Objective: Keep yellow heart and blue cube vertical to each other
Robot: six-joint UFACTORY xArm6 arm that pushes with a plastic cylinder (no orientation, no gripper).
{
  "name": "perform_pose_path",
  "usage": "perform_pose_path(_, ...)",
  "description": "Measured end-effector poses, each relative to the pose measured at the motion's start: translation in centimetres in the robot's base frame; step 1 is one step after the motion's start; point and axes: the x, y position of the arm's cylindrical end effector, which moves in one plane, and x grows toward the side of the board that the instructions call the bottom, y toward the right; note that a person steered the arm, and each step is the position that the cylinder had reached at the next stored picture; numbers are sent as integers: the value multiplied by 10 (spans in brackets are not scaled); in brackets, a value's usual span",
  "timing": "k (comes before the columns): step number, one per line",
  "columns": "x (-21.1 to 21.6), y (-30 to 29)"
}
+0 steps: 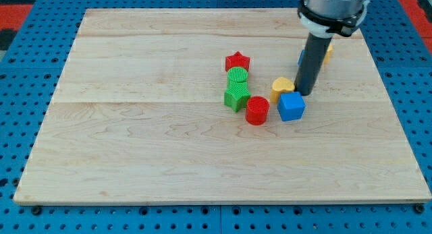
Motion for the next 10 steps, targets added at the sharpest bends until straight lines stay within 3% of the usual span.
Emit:
perform_pose_path(1, 0, 4)
perform_pose_path(3, -32, 66)
perform_pose_path(10, -41, -51)
